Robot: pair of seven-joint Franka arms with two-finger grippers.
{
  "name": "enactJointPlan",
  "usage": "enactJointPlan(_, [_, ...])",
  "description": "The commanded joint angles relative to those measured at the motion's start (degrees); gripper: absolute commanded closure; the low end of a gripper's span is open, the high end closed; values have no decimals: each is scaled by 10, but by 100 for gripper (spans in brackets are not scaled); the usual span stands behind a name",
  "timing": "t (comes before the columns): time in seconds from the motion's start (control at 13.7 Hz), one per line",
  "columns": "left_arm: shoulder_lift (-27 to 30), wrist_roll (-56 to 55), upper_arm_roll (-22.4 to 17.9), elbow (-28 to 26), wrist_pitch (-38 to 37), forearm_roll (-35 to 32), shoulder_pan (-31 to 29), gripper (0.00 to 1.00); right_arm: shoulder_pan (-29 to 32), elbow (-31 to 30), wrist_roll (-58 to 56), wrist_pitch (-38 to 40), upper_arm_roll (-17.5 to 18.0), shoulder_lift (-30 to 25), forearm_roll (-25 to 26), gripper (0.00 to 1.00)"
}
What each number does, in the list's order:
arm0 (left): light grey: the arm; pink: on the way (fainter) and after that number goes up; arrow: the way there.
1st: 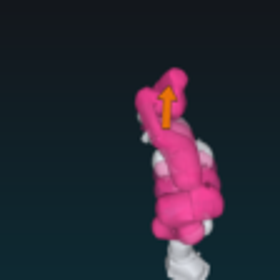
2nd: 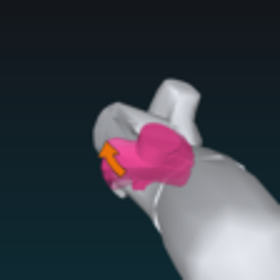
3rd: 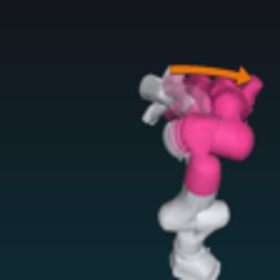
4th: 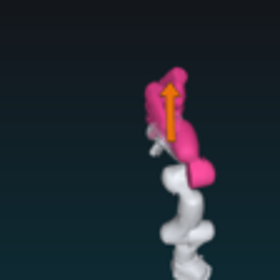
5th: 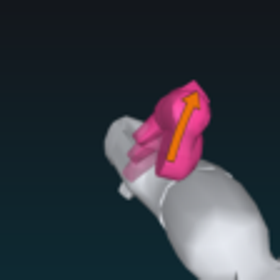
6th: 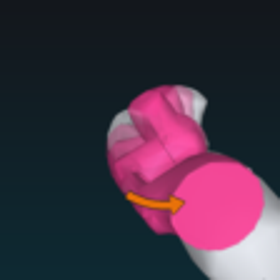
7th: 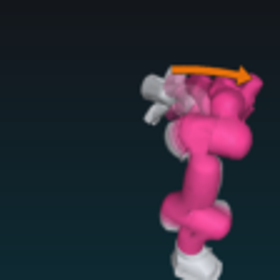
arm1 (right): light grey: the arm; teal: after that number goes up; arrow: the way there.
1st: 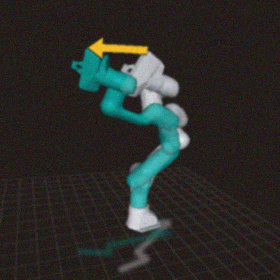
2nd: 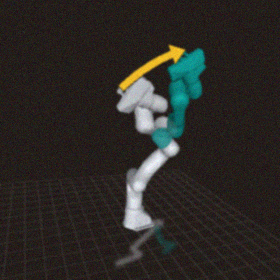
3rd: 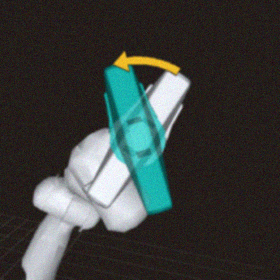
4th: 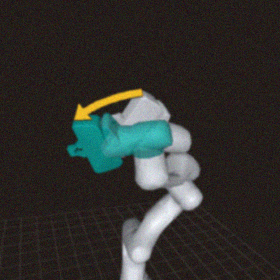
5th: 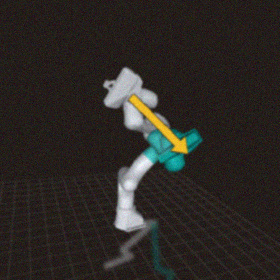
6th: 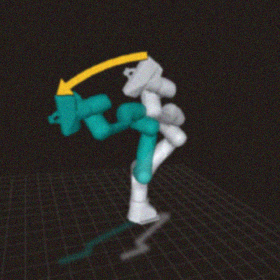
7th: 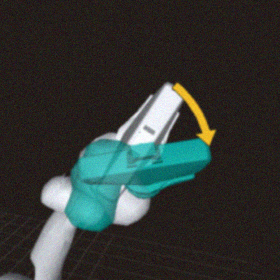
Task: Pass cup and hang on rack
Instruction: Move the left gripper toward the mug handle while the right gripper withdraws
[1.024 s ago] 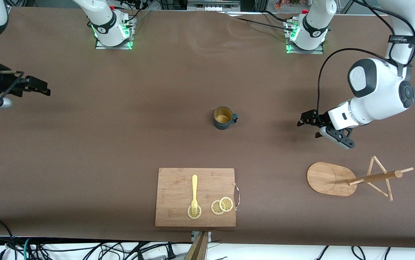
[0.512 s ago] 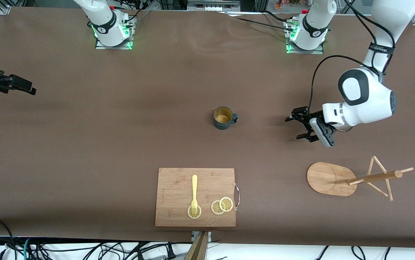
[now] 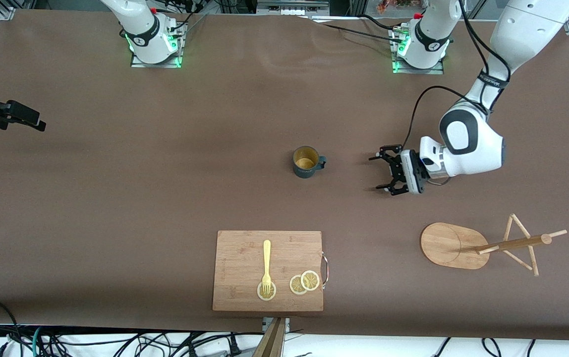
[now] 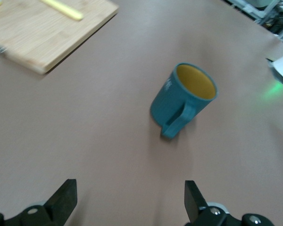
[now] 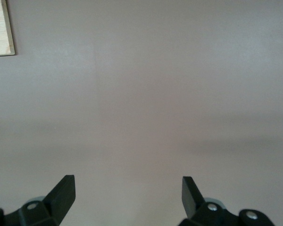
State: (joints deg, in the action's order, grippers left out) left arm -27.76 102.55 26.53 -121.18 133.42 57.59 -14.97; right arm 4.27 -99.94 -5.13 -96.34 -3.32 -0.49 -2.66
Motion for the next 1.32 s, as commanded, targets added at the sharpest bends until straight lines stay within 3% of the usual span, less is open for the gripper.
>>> enactJointPlan(0.0, [-23, 117, 26, 7, 5, 52, -8, 0, 1, 3, -1, 4, 9, -7, 21, 0])
enactJointPlan(0.15, [-45, 219, 26, 7, 4, 90, -8, 0, 1, 3, 2, 6, 33, -10, 49, 0])
enactJointPlan(0.44, [-90, 379, 40, 9, -7, 143, -18, 0, 4, 4, 2, 5, 30, -8, 42, 0])
enactJointPlan(0.8, [-139, 459, 78, 28, -7, 185, -38, 0, 4, 4, 3, 5, 30, -9, 42, 0])
enactJointPlan(1.24, [-145, 478, 84, 28, -7, 190, -37, 0, 4, 7, 2, 5, 32, -8, 36, 0])
